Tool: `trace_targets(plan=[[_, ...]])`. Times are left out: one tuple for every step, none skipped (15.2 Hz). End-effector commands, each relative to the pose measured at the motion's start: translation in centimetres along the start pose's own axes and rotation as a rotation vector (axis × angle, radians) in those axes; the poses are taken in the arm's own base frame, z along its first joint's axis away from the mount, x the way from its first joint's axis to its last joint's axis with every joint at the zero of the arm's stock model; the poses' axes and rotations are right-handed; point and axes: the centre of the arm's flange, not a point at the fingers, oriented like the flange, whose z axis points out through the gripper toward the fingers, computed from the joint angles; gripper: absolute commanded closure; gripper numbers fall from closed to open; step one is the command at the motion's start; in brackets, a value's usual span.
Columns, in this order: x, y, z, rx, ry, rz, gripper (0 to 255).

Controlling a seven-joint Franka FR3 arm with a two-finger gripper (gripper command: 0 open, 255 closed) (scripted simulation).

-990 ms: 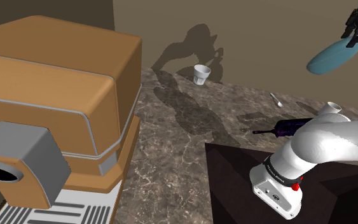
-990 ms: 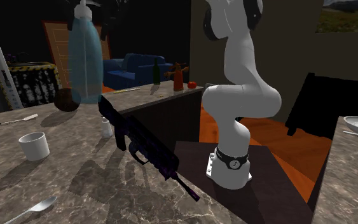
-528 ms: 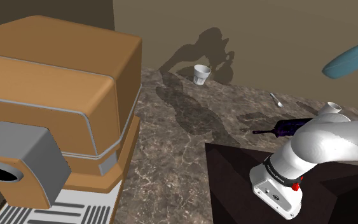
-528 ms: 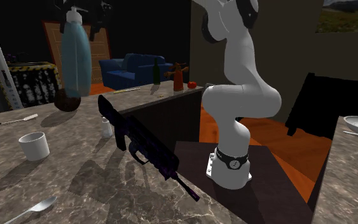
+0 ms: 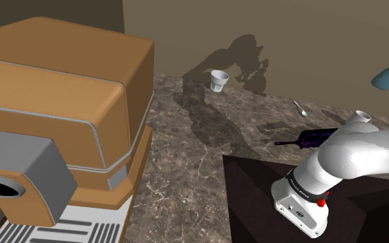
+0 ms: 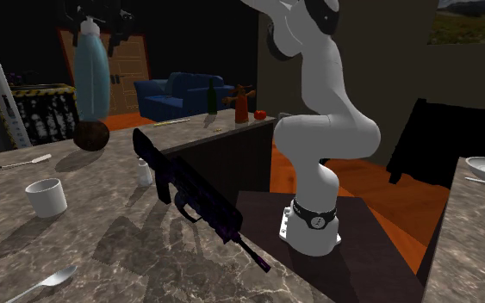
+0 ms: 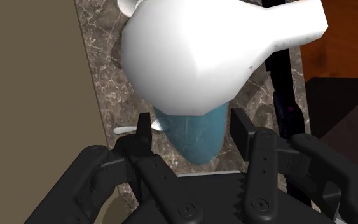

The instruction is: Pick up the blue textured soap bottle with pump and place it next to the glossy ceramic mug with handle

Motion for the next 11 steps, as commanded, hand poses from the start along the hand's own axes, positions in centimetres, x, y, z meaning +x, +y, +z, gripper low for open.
trace_targets(plan=[[-2.6, 0.4, 0.8, -0.001, -0.002, -0.001, 255], [-3.9, 0.6, 1.2, -0.001, -0.002, -0.001, 255], [-5.1, 0.7, 1.6, -0.001, -0.002, -0.001, 255], [-6.4, 0.9, 2.0, -0.001, -0.002, -0.001, 255], [-7.6, 1.0, 2.4, -0.001, -0.002, -0.001, 255], [-8.8, 1.2, 2.9, -0.001, -0.002, -0.001, 255], [-10.1, 1.3, 3.3, -0.001, -0.002, -0.001, 255], [-11.3, 1.5, 3.7, -0.001, -0.002, -0.001, 255], [-12.6, 1.6, 4.1, -0.001, -0.002, -0.001, 255], [-13.8, 1.7, 4.5, -0.001, -0.002, -0.001, 255], [-15.1, 1.9, 4.9, -0.001, -0.002, -0.001, 255]])
